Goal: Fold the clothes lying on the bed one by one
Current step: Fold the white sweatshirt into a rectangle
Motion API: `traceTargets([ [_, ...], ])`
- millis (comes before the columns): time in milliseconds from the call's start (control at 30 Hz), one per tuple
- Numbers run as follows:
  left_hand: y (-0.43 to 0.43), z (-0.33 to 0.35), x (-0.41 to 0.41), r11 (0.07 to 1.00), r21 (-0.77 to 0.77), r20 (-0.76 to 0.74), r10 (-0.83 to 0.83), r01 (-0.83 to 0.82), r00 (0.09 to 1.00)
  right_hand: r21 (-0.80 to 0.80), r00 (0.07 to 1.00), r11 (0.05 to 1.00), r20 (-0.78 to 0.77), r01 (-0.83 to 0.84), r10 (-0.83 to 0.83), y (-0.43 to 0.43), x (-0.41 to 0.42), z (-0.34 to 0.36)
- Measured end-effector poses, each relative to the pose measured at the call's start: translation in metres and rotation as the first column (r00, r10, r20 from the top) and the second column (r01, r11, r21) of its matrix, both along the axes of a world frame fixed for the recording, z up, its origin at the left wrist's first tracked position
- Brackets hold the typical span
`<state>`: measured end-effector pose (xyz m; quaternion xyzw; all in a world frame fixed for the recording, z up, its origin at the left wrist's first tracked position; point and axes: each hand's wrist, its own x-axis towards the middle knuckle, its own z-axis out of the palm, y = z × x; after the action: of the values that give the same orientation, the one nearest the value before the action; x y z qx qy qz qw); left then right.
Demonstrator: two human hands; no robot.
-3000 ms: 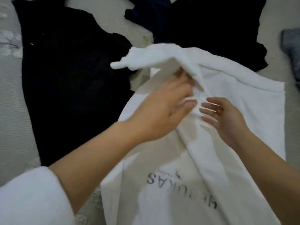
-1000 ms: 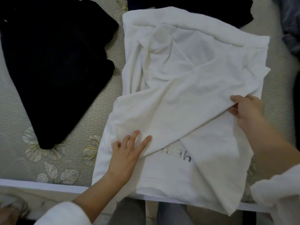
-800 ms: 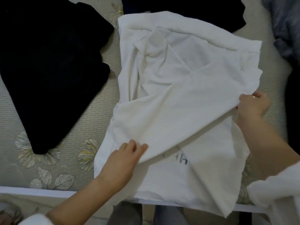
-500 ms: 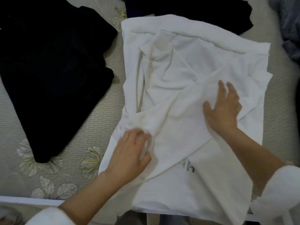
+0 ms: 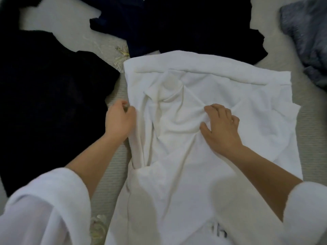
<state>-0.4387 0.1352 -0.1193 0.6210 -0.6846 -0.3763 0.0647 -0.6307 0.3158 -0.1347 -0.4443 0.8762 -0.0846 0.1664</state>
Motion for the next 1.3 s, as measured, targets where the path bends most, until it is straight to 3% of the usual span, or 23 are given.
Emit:
traceTargets([
  [100,-0.035,-0.005,-0.024,0.999,-0.035,0.021,0.033,-0.032,0.999,-0.105,0.985,0.979,0.009,0.174,-0.174,-0.006,-0.035,0.001],
  [300,-0.077,-0.017,-0.064,0.977,-0.067,-0.026,0.199,-0.200,0.980,-0.105,0.878,0.874,-0.011,0.475,-0.478,0.008,-0.129,0.005],
  [367,-0.083,-0.019,-0.074,0.943,0.045,-0.096,0.333,-0.330,0.938,-0.160,0.760,0.744,0.105,0.649,-0.641,0.004,-0.150,0.009],
  [433,-0.089,-0.022,-0.080,0.894,0.122,-0.161,0.446,-0.431,0.880,-0.116,0.563,0.552,0.231,0.825,-0.793,-0.003,-0.173,0.007],
  [500,-0.092,-0.024,-0.078,0.882,0.103,-0.219,0.471,-0.459,0.855,-0.031,0.406,0.418,0.318,0.908,-0.857,-0.004,-0.194,0.001],
  [533,-0.094,-0.021,-0.077,0.885,0.068,-0.245,0.462,-0.460,0.852,-0.011,0.378,0.399,0.342,0.917,-0.860,-0.005,-0.201,0.000],
  [633,-0.118,-0.008,-0.070,0.872,0.027,-0.362,0.463,-0.488,0.809,-0.143,0.427,0.403,0.354,0.904,-0.832,-0.006,-0.213,0.000],
  [733,-0.176,-0.041,-0.044,0.845,0.034,-0.419,0.496,-0.533,0.760,-0.340,0.449,0.320,0.432,0.884,-0.782,-0.010,-0.220,0.006],
  [800,-0.171,-0.023,-0.054,0.874,0.066,-0.426,0.461,-0.481,0.779,-0.361,0.481,0.334,0.481,0.870,-0.733,-0.014,-0.221,0.005],
  [900,-0.132,0.000,-0.085,0.957,0.088,-0.369,0.288,-0.275,0.884,-0.283,0.462,0.366,0.586,0.887,-0.666,-0.018,-0.213,0.003],
  [967,-0.102,-0.001,-0.091,0.993,0.062,-0.286,0.111,-0.097,0.952,-0.256,0.541,0.487,0.543,0.835,-0.642,-0.012,-0.200,0.004],
  [1033,-0.070,-0.004,-0.085,0.992,-0.059,-0.158,-0.121,0.113,0.980,-0.276,0.718,0.678,0.432,0.681,-0.545,0.000,-0.173,0.009],
  [1133,-0.014,-0.017,-0.060,0.866,-0.255,0.058,-0.430,0.429,0.901,-0.251,0.941,0.914,0.200,0.320,-0.274,0.030,-0.116,0.008],
  [1233,0.050,-0.028,-0.012,0.808,-0.255,0.205,-0.491,0.531,0.847,-0.165,0.999,0.985,0.014,0.051,-0.050,0.073,-0.064,-0.009],
  [1300,0.081,-0.034,0.027,0.815,-0.200,0.276,-0.486,0.544,0.829,-0.094,1.000,0.996,-0.021,0.004,-0.007,0.103,-0.030,-0.020],
])
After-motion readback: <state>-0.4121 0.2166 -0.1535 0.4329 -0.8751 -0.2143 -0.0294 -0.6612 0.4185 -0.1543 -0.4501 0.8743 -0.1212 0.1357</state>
